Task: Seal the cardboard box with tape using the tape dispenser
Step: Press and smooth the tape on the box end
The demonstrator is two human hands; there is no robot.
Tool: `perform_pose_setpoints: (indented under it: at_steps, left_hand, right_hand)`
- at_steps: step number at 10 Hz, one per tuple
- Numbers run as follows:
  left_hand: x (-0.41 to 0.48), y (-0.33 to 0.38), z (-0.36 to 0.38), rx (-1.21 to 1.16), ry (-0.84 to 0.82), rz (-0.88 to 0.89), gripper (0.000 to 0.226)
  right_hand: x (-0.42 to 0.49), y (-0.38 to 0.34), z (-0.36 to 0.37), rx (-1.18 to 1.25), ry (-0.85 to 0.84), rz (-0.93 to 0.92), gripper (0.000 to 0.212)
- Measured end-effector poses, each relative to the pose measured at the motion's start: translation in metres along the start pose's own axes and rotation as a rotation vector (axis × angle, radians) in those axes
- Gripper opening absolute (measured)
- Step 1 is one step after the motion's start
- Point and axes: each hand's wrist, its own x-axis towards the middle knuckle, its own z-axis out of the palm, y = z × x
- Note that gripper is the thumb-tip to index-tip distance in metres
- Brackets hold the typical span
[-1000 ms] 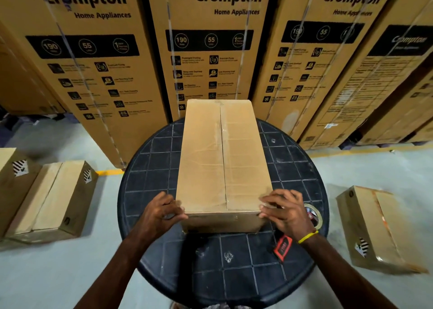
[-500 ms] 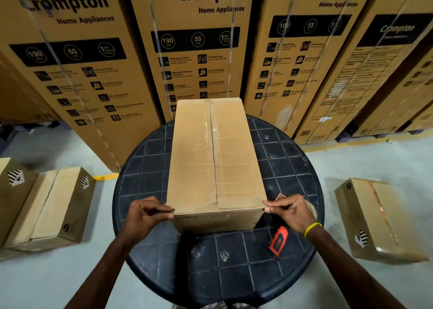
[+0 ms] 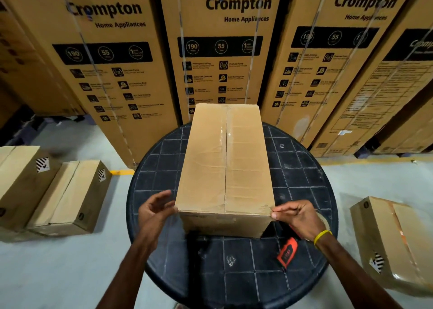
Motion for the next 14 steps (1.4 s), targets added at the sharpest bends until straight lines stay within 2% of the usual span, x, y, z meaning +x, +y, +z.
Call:
perform_pose_setpoints:
  at_steps: [1,2,3,4,5,6,7,8,9,10,11,12,13,14]
  left_hand:
    - [-0.003,0.020,0.016,0.358,0.111,0.169,0.057]
    - [-0.010,0.029,0.037,0.769,-0.032,0.216,0.089]
    - [-0.021,0.027,0.059,1.121,-0.188,0.143,0.142]
    - [-0.032,0.026,0.055,1.285,-0.143,0.072,0.172]
    - [-0.036,0.012,0.027,1.272,-0.107,0.186,0.173]
    - [-0.032,-0.004,-0.019,1.320,-0.167,0.359,0.160]
    - [-0.036,-0.007,-0.049,1.357,-0.304,0.448,0.150]
    - [-0.041,-0.001,-0.061,1.360,-0.343,0.501,0.146]
    - [-0.045,0.002,-0.056,1.336,-0.353,0.504,0.144]
    - [-0.046,0.007,-0.056,1.364,-0.343,0.480,0.149]
    - [-0.047,0.009,-0.057,1.392,-0.343,0.443,0.155]
    - [-0.048,0.010,-0.057,1.396,-0.345,0.430,0.157]
    - [-0.050,0.013,-0.053,1.383,-0.328,0.407,0.161]
    - [-0.051,0.014,-0.038,1.408,-0.305,0.359,0.170]
  right_hand:
    - [-0.009,-0.007,0.030,-0.056,-0.054,-0.018,0.015]
    - [-0.030,-0.012,0.082,-0.131,-0.155,-0.014,0.019]
    - [-0.055,-0.021,0.130,-0.404,-0.296,-0.109,0.024]
    - [-0.069,-0.031,0.173,-0.563,-0.529,-0.066,0.043]
    - [-0.076,-0.044,0.195,-0.542,-0.653,-0.028,0.039]
    - [-0.078,-0.077,0.199,-0.389,-0.548,-0.203,0.011]
    - [-0.056,-0.081,0.213,-0.259,-0.285,-0.402,0.018]
    - [-0.028,-0.095,0.244,-0.355,-0.346,-0.534,0.030]
    - [-0.002,-0.089,0.270,-0.697,-0.560,-0.590,0.061]
    - [0.023,-0.079,0.263,-0.972,-0.637,-0.708,0.067]
    - [0.057,-0.074,0.209,-1.117,-0.611,-0.679,0.065]
    - [0.101,-0.067,0.123,-1.201,-0.426,-0.529,0.058]
    - [0.131,-0.066,0.054,-1.196,-0.214,-0.227,0.052]
    - [0.139,-0.067,0.043,-1.153,-0.188,-0.120,0.057]
